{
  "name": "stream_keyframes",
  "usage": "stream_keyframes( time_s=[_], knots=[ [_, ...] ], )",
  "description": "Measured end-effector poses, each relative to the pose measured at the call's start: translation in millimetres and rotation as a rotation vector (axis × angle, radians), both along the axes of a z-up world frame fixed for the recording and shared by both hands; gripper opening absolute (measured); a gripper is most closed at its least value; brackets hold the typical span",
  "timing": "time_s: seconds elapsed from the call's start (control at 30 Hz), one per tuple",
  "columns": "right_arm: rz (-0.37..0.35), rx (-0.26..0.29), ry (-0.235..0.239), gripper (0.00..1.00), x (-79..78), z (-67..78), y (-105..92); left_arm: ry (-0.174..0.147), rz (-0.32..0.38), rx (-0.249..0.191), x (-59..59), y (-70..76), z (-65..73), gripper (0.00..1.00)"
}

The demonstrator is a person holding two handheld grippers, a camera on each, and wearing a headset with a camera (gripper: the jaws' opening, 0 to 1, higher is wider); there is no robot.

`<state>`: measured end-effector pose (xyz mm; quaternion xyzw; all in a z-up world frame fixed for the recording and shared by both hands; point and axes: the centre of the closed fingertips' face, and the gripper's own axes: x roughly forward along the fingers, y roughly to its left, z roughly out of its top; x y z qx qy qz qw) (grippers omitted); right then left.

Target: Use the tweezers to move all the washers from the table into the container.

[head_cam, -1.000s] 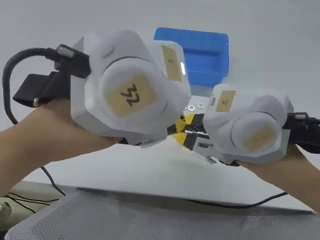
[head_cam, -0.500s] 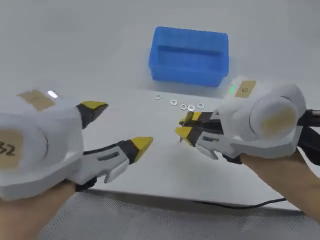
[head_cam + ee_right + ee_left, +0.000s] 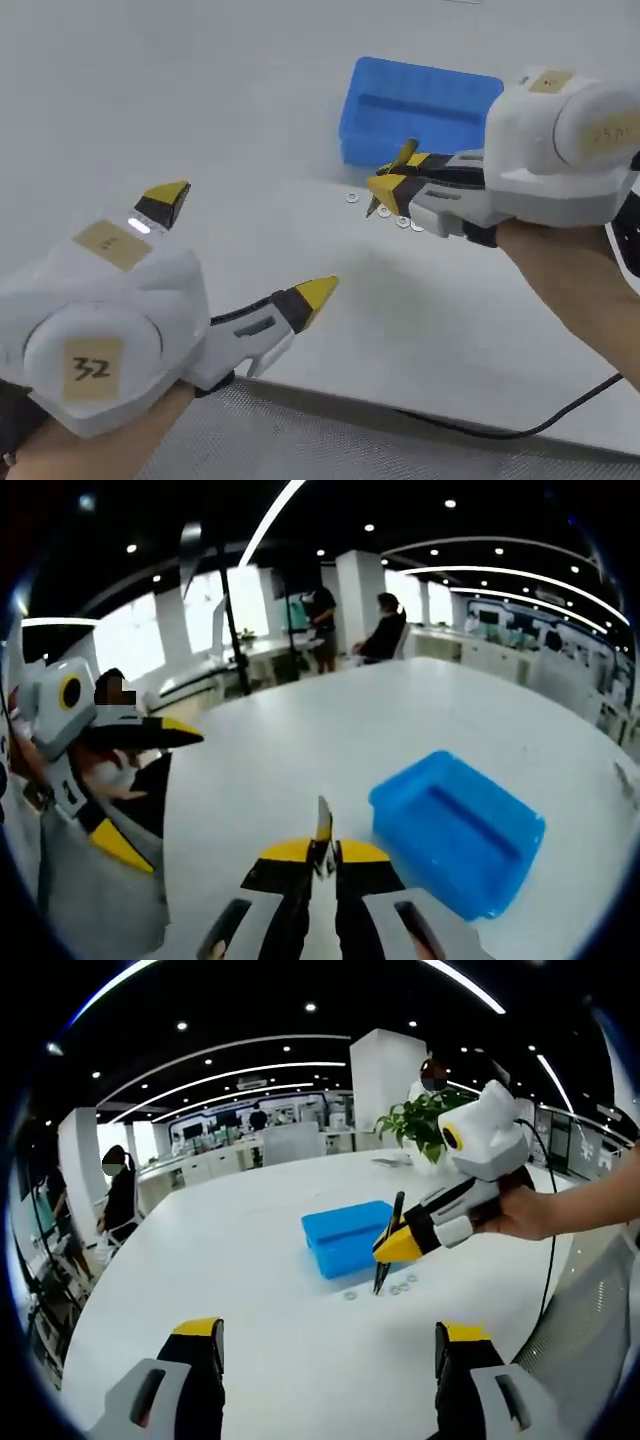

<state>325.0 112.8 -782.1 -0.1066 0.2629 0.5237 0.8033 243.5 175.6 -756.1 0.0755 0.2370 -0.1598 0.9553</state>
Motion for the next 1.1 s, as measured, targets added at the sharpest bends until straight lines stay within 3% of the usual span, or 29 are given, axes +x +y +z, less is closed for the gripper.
stream_keyframes(
  time_s=[0.2, 0.43, 0.5, 0.77, 0.8, 1.1],
  knots=[
    [-0.004, -0.001, 0.000, 0.04, 10.0, -5.4, 9.3, -0.021, 0.004, 0.004, 1.5, 0.6, 1.9, 0.96],
    [0.011, -0.026, -0.002, 0.05, 15.8, -16.2, 11.9, -0.002, 0.017, 0.002, 2.0, 3.2, -2.2, 0.98],
    [0.018, -0.028, -0.010, 0.05, 15.6, -16.2, 14.2, 0.021, 0.017, 0.011, 0.8, 3.9, -5.6, 0.96],
    [0.035, -0.053, -0.016, 0.05, 21.7, -26.9, 16.3, 0.031, 0.017, 0.022, 0.5, 4.2, -8.4, 0.96],
    [0.037, -0.035, -0.027, 0.05, 22.5, -24.4, 17.3, 0.029, 0.016, 0.022, 0.5, 4.0, -8.2, 0.96],
    [0.054, -0.044, -0.027, 0.05, 21.1, -25.1, 22.6, 0.041, 0.012, 0.026, -0.4, 3.8, -10.1, 0.96]
  ],
)
